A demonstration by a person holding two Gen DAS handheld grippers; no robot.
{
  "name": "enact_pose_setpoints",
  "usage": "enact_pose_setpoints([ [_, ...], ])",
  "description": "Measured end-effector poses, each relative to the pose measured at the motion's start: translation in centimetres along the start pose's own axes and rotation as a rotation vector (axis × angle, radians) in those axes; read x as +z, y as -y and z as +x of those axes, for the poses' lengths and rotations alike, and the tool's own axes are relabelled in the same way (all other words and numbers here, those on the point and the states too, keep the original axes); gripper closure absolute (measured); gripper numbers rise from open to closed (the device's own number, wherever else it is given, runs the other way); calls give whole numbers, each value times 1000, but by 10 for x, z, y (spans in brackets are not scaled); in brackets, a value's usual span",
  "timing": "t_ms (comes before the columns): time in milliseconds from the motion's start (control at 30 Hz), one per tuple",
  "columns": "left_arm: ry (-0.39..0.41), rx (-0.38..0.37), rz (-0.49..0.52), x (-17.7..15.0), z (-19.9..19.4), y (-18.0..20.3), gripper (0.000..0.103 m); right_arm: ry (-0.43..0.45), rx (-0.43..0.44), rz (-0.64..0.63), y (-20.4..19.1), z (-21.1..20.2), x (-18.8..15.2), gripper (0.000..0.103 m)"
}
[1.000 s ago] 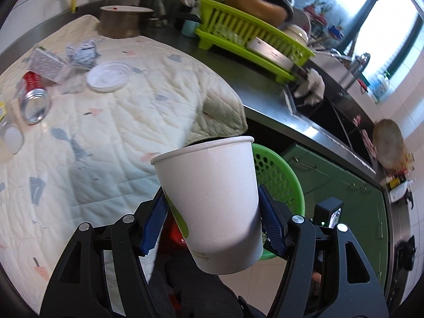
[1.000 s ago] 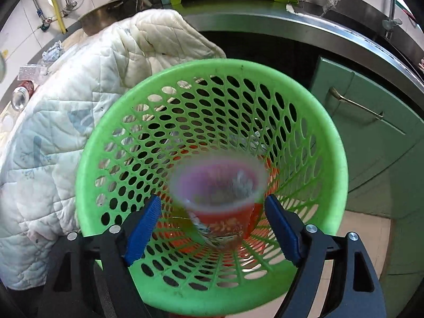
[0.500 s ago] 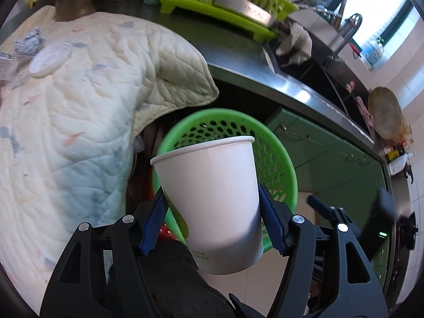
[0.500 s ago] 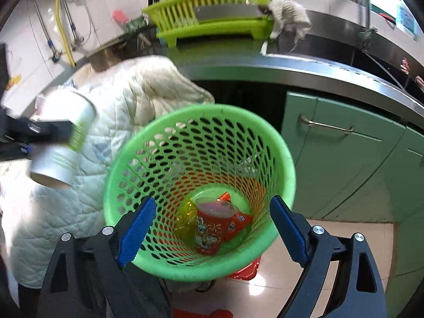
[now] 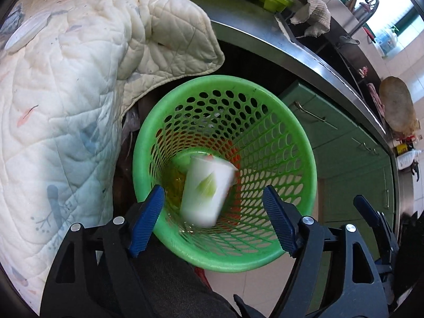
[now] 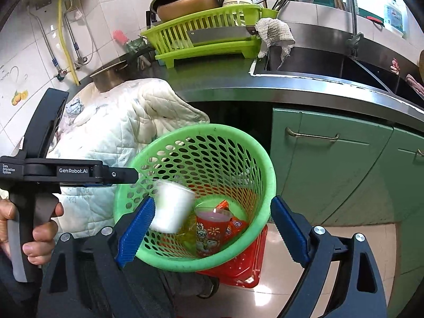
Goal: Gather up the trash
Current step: 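Drop the white paper cup into the basket with the left tool, then grasp the white plastic lid with the right tool while the left tool grasps the clear bottle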
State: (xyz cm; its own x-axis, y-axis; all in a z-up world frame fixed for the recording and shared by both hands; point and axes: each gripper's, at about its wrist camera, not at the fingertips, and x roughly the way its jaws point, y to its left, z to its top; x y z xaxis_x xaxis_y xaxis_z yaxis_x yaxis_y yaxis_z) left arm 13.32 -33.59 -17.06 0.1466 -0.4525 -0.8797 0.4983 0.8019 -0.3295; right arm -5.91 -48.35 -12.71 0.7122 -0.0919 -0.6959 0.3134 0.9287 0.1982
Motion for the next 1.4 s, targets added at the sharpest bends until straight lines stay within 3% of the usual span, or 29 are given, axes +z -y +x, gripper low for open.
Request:
enact_pose_setpoints([
  [200, 53, -8, -12, -2, -26, -11, 27, 8, 22, -17, -11, -4, 4, 17],
  [500, 170, 40, -53, -8, -86, -47, 27, 12, 75, -108, -52, 2, 23, 17],
  [1000, 358, 185, -281, -33, -190, -184, 27, -40, 257, -281, -171, 58, 73, 17],
  [1400, 456, 288, -499, -46, -252, -300, 27, -104, 352, -258, -258, 144, 142, 41],
])
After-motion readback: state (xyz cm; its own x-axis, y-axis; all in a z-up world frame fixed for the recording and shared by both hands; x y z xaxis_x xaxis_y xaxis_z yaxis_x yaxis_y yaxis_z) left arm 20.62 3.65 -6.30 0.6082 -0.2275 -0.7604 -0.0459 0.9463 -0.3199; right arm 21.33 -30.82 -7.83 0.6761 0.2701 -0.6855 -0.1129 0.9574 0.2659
